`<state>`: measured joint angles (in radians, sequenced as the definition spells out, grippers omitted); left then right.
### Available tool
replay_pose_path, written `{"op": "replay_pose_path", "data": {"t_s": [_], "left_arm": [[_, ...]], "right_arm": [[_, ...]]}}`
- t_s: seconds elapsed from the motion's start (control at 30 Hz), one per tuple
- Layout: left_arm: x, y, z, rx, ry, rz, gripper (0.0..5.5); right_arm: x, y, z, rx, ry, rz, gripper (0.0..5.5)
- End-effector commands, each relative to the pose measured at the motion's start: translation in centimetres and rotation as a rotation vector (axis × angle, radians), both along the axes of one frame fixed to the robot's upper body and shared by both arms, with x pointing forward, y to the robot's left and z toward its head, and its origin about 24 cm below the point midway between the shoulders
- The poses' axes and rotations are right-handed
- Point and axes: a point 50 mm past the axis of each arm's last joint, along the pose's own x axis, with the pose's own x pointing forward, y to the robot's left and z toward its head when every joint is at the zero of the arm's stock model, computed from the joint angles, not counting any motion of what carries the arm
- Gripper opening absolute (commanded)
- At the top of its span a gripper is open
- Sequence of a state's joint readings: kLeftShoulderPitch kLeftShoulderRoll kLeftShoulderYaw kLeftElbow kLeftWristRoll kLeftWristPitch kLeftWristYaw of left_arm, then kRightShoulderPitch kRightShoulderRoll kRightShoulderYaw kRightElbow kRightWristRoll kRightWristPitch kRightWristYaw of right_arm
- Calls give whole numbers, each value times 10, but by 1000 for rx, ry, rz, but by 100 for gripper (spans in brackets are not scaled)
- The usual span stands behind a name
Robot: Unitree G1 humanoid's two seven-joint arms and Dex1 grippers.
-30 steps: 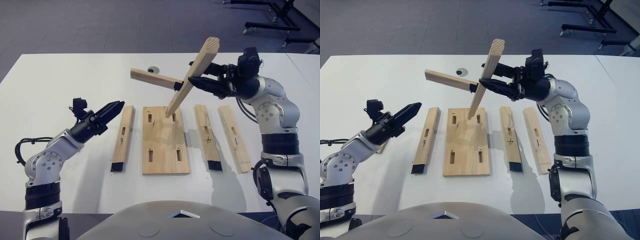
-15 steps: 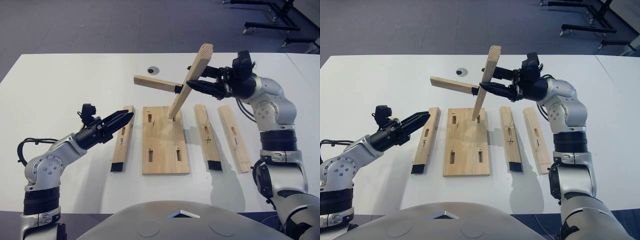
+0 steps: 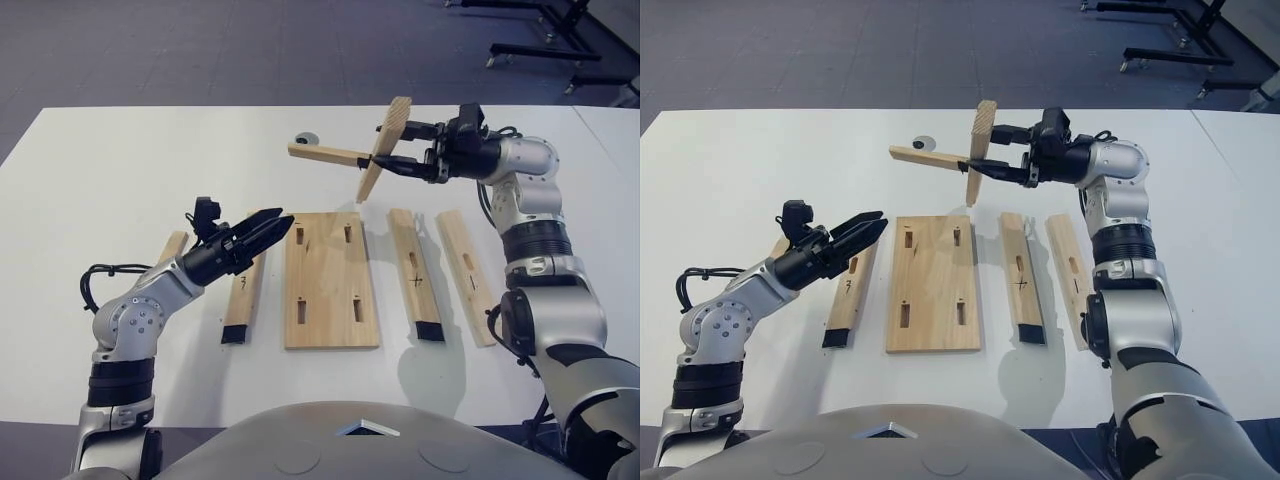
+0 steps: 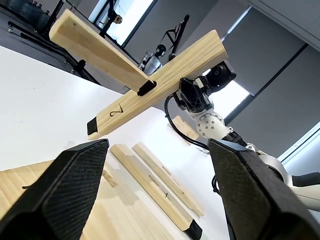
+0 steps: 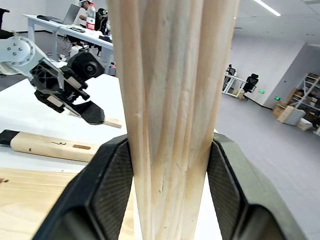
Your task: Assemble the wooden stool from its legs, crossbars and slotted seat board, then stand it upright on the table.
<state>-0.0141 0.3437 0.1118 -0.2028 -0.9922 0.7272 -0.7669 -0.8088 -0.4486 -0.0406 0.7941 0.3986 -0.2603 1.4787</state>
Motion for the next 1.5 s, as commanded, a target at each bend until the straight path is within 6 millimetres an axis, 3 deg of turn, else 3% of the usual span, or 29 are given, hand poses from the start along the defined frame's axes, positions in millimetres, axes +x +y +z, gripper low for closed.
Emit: {"op": "replay_pose_path", "data": {"t_s": [0.03, 0.27, 1.27, 1.5], "left_arm": [[3, -2, -5, -3, -2, 10, 362], [8, -5, -6, -16, -17, -2, 362], [13, -7, 2, -11, -29, -70, 362], [19, -4, 4, -1, -36, -90, 362]], "right_arm": [[10, 0, 25, 45, -4, 38, 208], [16, 13, 25, -43, -8, 115, 208], [25, 28, 39, -32, 241, 202, 208], [21, 31, 23, -57, 310, 229, 208]]}}
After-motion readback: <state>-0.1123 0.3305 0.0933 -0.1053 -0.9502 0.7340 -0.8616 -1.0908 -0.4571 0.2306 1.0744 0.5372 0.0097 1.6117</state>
